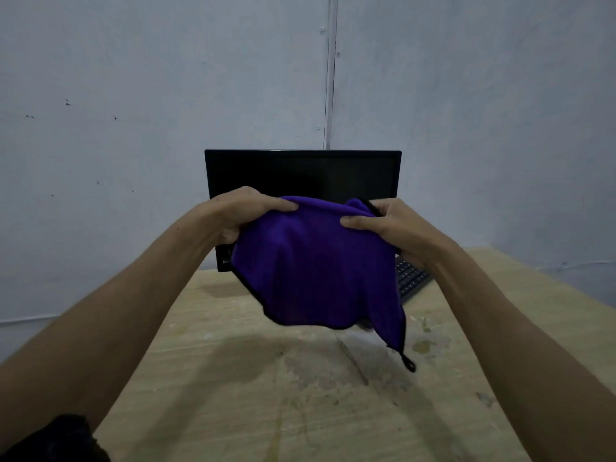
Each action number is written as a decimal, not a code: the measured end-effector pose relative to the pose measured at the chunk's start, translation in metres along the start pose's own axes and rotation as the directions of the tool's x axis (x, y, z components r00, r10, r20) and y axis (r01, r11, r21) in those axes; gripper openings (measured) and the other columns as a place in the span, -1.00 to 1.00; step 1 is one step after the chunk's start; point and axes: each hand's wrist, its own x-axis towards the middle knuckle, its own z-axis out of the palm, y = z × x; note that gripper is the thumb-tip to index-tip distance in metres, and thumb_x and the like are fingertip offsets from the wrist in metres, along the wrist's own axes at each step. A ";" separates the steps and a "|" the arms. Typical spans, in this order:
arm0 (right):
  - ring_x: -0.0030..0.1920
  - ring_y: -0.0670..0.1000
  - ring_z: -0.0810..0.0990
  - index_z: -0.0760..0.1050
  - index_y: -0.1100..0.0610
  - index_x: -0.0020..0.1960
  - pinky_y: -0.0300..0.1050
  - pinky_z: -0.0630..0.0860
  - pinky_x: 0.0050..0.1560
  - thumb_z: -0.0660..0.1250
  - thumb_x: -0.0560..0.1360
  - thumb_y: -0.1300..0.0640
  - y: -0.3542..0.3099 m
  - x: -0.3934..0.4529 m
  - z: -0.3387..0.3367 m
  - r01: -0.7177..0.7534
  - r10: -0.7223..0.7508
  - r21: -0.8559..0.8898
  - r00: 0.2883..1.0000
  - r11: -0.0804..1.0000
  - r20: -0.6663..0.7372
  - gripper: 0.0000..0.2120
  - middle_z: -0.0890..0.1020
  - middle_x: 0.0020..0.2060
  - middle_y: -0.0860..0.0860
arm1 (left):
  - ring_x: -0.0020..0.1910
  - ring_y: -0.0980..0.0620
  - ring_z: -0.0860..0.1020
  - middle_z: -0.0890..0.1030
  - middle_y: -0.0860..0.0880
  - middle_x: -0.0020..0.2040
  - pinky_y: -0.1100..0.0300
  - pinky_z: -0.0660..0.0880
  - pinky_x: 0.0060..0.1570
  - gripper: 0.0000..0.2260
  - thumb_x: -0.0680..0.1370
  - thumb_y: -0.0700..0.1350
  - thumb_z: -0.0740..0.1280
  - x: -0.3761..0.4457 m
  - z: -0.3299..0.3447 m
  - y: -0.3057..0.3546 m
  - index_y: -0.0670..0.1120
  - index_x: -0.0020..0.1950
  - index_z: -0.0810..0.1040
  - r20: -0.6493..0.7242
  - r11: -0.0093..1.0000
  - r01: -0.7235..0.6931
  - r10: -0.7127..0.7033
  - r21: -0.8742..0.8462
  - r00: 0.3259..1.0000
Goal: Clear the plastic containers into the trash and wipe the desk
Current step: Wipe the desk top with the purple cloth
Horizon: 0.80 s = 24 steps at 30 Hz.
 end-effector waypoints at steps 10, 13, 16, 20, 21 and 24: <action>0.06 -0.04 0.63 0.41 -0.02 0.22 -0.05 0.61 0.06 0.37 0.62 -0.02 0.011 -0.001 0.068 0.262 -0.261 0.175 0.965 0.949 -0.029 -0.77 0.59 0.10 -0.01 | -0.23 0.02 0.54 0.54 -0.11 -0.14 0.20 0.61 -0.31 -0.88 0.65 -0.24 0.22 0.003 0.043 0.027 -0.14 -0.04 0.52 -0.041 0.832 0.000 -0.027 -0.555 0.999; 0.20 -0.05 0.58 0.24 -0.03 0.35 -0.13 0.64 0.11 0.55 0.46 -0.05 0.009 -0.007 0.074 0.254 -0.253 0.060 0.967 0.965 -0.023 -0.37 0.46 0.25 -0.02 | -0.18 -0.06 0.59 0.55 -0.16 -0.14 0.18 0.65 -0.25 -0.92 0.61 -0.31 0.28 -0.002 0.041 0.033 -0.19 -0.05 0.53 -0.060 0.818 -0.049 0.018 -0.573 0.998; 0.19 -0.08 0.54 0.16 -0.02 0.40 -0.30 0.62 0.00 0.61 0.40 -0.01 0.012 -0.005 0.073 0.256 -0.259 -0.057 0.963 0.965 -0.074 -0.22 0.41 0.26 -0.05 | -0.03 -0.14 0.64 0.59 -0.26 0.04 0.16 0.66 -0.19 -0.91 0.57 -0.39 0.33 -0.003 0.038 0.036 -0.25 0.03 0.54 -0.087 0.823 -0.093 0.053 -0.560 0.995; 0.17 -0.05 0.59 0.28 0.03 0.41 -0.13 0.64 0.09 0.55 0.45 -0.04 0.014 -0.003 0.070 0.184 -0.178 0.057 0.979 0.981 -0.096 -0.33 0.50 0.23 -0.02 | 0.04 -0.20 0.67 0.57 -0.38 0.28 0.14 0.69 -0.18 -0.72 0.56 -0.44 0.33 -0.002 0.035 0.031 -0.39 0.27 0.53 -0.128 0.823 -0.126 0.065 -0.554 0.990; 0.17 -0.03 0.60 0.32 0.03 0.38 -0.08 0.64 0.14 0.53 0.48 -0.02 0.015 -0.002 0.069 0.173 -0.164 0.077 0.981 0.982 -0.107 -0.41 0.53 0.21 0.00 | 0.03 -0.20 0.67 0.57 -0.40 0.28 0.16 0.69 -0.18 -0.73 0.56 -0.43 0.33 -0.002 0.033 0.030 -0.40 0.27 0.53 -0.109 0.812 -0.124 0.075 -0.570 0.991; 0.11 0.05 0.62 0.45 0.05 0.24 0.15 0.59 0.25 0.36 0.62 0.13 0.021 0.002 0.069 0.179 -0.152 0.104 0.963 0.978 -0.223 -0.79 0.60 0.12 0.08 | 0.07 -0.24 0.70 0.60 -0.40 0.23 0.16 0.69 -0.07 -0.78 0.58 -0.34 0.37 -0.010 0.028 0.022 -0.34 0.22 0.56 0.024 0.764 -0.093 0.140 -0.638 0.990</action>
